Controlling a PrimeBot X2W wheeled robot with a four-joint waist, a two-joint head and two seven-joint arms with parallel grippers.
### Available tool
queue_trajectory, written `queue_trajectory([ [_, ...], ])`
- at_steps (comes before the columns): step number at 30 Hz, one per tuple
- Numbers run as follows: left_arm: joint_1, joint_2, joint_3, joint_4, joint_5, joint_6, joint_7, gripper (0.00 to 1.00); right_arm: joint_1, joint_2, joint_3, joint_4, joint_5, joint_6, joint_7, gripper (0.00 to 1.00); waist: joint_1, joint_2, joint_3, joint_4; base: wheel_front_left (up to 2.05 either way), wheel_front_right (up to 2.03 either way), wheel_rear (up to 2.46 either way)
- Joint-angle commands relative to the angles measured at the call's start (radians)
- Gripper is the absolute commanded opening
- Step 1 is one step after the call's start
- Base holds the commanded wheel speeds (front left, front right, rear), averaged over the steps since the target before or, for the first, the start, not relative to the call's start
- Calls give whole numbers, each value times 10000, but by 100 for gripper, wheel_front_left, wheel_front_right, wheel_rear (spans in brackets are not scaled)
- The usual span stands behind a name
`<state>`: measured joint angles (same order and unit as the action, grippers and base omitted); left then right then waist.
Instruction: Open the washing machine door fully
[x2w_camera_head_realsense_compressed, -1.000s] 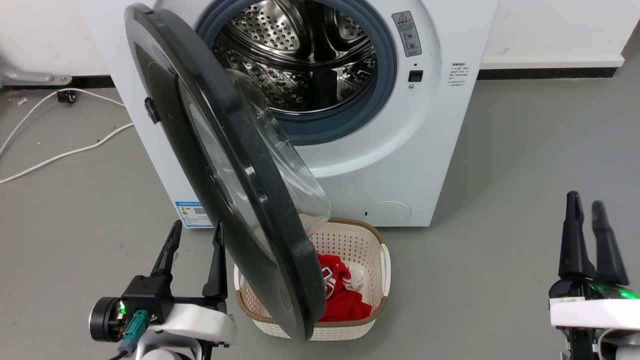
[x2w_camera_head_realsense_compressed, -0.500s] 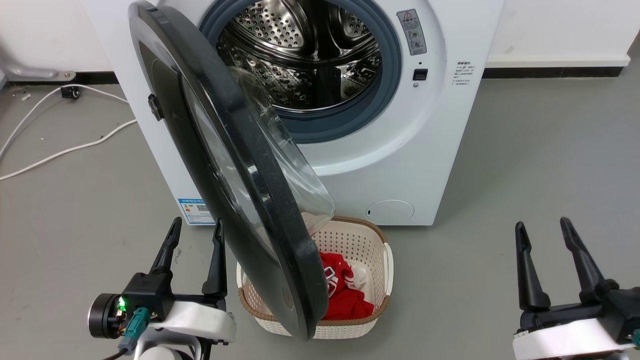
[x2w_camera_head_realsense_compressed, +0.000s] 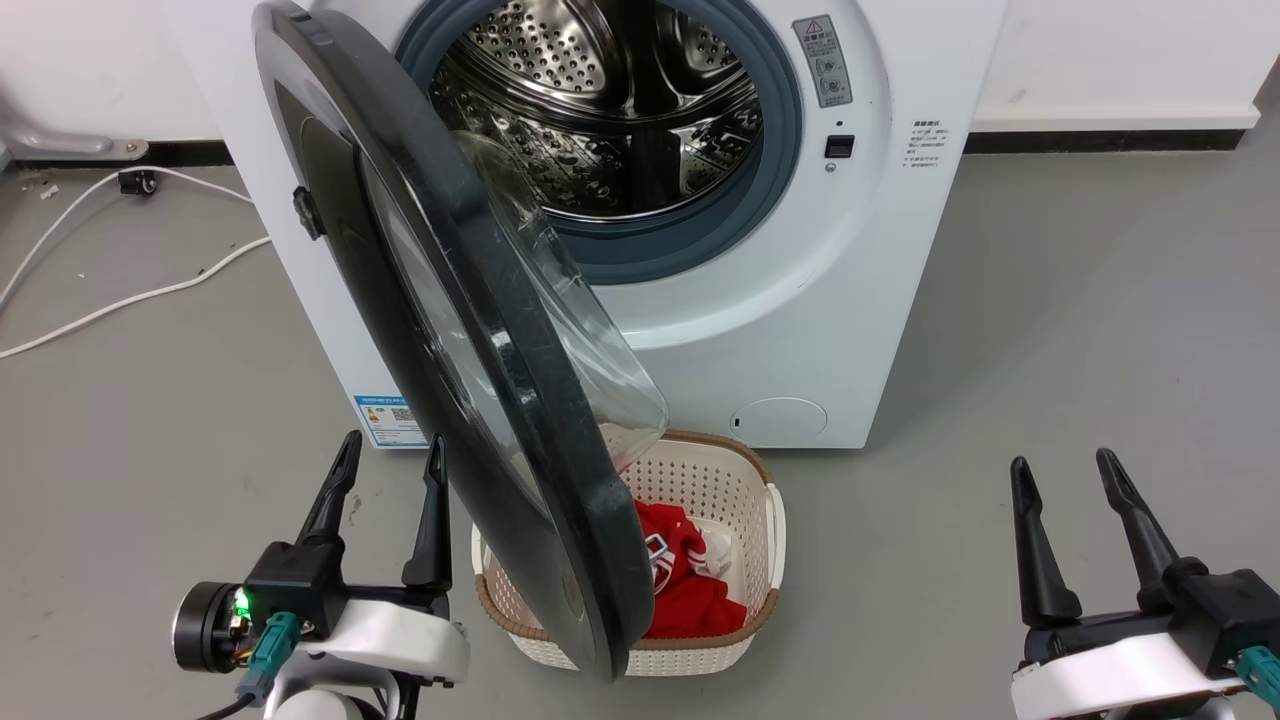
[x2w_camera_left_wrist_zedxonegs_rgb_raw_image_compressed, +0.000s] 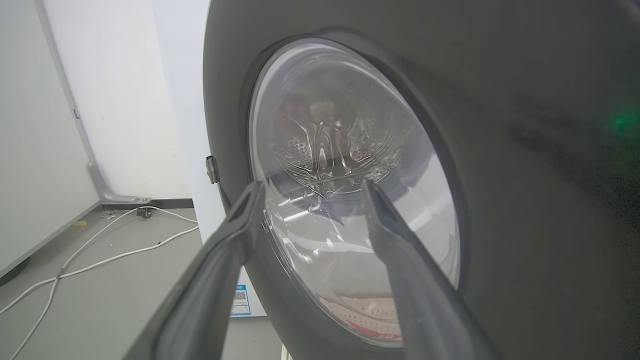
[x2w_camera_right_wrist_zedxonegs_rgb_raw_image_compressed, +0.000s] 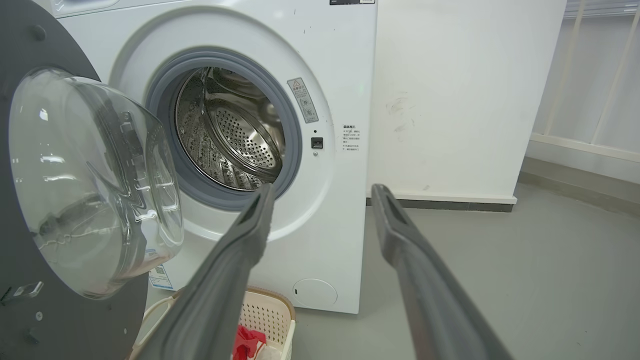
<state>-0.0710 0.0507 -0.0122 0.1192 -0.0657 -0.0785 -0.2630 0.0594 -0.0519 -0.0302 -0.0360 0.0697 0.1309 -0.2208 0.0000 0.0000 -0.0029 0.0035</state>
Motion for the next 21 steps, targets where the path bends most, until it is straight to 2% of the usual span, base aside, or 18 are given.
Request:
queue_trajectory([
  [1,-144,-7,37,16,34,-30,-25,100,-130,30,9,50,31,-3,-62,100,0,0,2,6,0,0,0],
  [2,-165,-7,44,8,48,-43,-25,96,-133,30,4,68,40,-4,-68,100,0,0,4,9,0,0,0],
  [3,-174,-6,42,4,61,-60,-25,38,-128,30,6,90,58,-4,-58,100,0,0,3,13,0,0,0],
  [4,-174,-6,42,4,61,-60,-25,38,-128,30,6,90,58,-4,-58,100,0,0,3,13,0,0,0],
  [5,-174,-5,41,2,69,-79,-25,0,-121,30,6,107,72,-3,-66,100,0,0,5,15,0,0,0],
  [14,-352,-1,155,-616,109,-66,-25,0,-118,31,-20,233,198,-3,-89,100,0,0,25,11,0,0,0],
  [21,-715,71,310,-2531,316,-10,-25,0,-180,31,-48,328,279,-3,-127,100,0,0,51,37,0,0,0],
])
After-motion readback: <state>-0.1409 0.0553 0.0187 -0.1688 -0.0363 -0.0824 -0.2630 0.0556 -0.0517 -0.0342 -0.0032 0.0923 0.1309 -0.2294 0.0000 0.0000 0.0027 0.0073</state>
